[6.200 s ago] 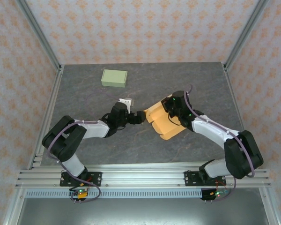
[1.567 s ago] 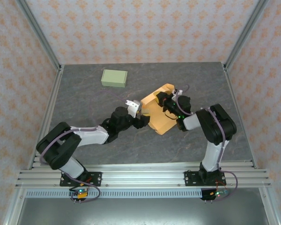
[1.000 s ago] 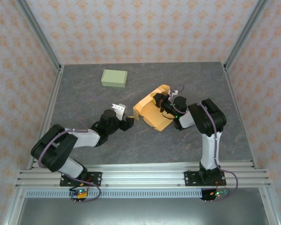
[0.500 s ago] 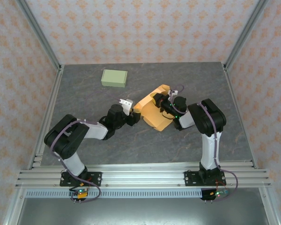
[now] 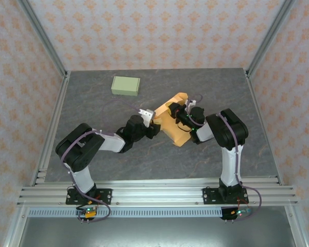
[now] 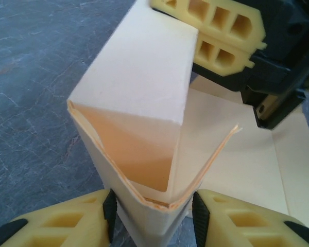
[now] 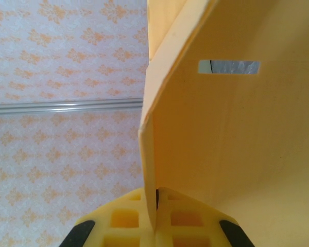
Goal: Fold the paper box
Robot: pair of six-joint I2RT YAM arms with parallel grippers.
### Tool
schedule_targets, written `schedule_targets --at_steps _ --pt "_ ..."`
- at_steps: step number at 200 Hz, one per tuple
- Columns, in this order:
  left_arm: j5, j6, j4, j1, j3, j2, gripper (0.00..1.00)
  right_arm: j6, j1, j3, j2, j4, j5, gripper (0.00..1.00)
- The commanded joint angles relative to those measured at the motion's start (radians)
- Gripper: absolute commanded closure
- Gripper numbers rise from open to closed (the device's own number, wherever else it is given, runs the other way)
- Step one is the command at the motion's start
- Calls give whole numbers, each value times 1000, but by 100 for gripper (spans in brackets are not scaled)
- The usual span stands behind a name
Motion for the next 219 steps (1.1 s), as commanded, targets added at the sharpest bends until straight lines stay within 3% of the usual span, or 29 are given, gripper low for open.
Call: schedule_targets --at_steps 1,28,49,114,154,193,219 --pt "-32 -36 2 -31 61 30 58 11 41 -34 -15 36 34 100" --pt "-83 -76 -8 -46 80 44 58 6 64 -71 -43 37 101 100" --pt "-142 -106 -35 -50 95 58 52 15 79 -100 -67 37 156 100" --pt "-238 -138 -81 -51 106 59 57 18 154 -111 -123 10 234 100" --pt "-232 -148 -52 -52 89 62 57 19 168 -130 -133 -2 267 100" --pt "-275 -156 -81 -52 98 62 58 221 203 -203 -119 28 389 100" --pt "-296 -159 -96 -54 108 74 63 250 264 -222 -150 -51 481 98"
